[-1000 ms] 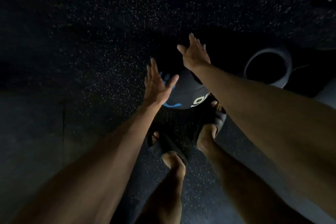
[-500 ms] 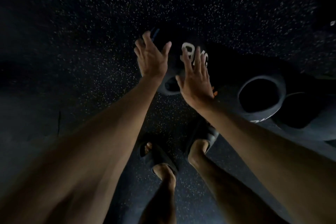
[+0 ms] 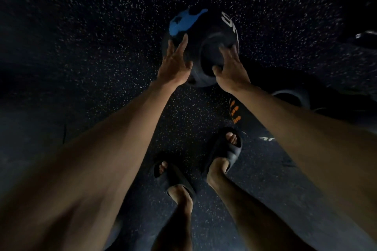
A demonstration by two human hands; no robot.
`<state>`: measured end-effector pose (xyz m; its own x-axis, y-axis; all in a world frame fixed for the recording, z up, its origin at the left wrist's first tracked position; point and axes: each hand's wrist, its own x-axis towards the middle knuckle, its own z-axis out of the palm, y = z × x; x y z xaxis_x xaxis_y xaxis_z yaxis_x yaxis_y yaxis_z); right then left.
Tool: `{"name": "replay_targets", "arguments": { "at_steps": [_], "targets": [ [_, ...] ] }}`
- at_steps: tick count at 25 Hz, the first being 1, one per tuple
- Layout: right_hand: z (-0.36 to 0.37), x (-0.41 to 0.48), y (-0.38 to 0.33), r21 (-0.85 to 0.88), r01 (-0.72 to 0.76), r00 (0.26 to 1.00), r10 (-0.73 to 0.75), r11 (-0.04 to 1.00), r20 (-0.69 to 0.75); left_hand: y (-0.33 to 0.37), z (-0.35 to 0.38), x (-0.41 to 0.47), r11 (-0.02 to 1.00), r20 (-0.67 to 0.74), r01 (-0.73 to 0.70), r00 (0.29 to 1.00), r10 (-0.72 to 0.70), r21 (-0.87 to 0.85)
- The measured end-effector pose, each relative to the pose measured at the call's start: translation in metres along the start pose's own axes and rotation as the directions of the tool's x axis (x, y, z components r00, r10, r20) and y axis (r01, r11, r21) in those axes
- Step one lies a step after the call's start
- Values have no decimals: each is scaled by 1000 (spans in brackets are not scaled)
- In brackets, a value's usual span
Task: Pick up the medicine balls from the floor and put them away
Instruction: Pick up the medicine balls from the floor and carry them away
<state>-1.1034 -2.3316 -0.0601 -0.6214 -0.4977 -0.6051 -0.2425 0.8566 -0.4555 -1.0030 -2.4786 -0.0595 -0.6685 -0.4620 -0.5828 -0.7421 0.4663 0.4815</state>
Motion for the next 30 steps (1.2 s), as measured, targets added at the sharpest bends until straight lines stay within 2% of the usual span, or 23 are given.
{"name": "replay_targets", "arguments": {
  "at_steps": [4, 10, 14, 18, 21, 25, 28, 30],
  "targets": [
    [-8, -46, -21, -61, 63, 998, -62, 996, 22, -5, -6, -48, 993, 85, 94, 991, -100, 70],
    [-19, -169, -81, -151, 170, 961, -130, 974, 244, -30, -53, -180, 974, 103, 188, 974, -201, 124],
    [-17, -257, -124, -192, 225, 942, -164, 955, 292, -44, -86, -277, 968, 75, 244, 966, -247, 51],
    [7, -342, -163, -204, 299, 910, -214, 932, 354, -76, -88, -388, 933, 57, 340, 940, -336, -117],
    [34, -401, -180, -234, 392, 863, -266, 890, 430, -98, -73, -472, 887, 23, 406, 911, -411, -220],
    [80, -492, -196, -292, 590, 748, -373, 753, 550, -123, -31, -603, 792, -143, 512, 803, -579, -331],
    [111, -559, -188, -259, 718, 632, -449, 646, 631, -127, 21, -699, 722, -181, 527, 737, -651, -449],
    [134, -603, -172, -252, 771, 562, -440, 585, 700, -125, 58, -758, 652, -178, 517, 692, -700, -555]
  ]
}}
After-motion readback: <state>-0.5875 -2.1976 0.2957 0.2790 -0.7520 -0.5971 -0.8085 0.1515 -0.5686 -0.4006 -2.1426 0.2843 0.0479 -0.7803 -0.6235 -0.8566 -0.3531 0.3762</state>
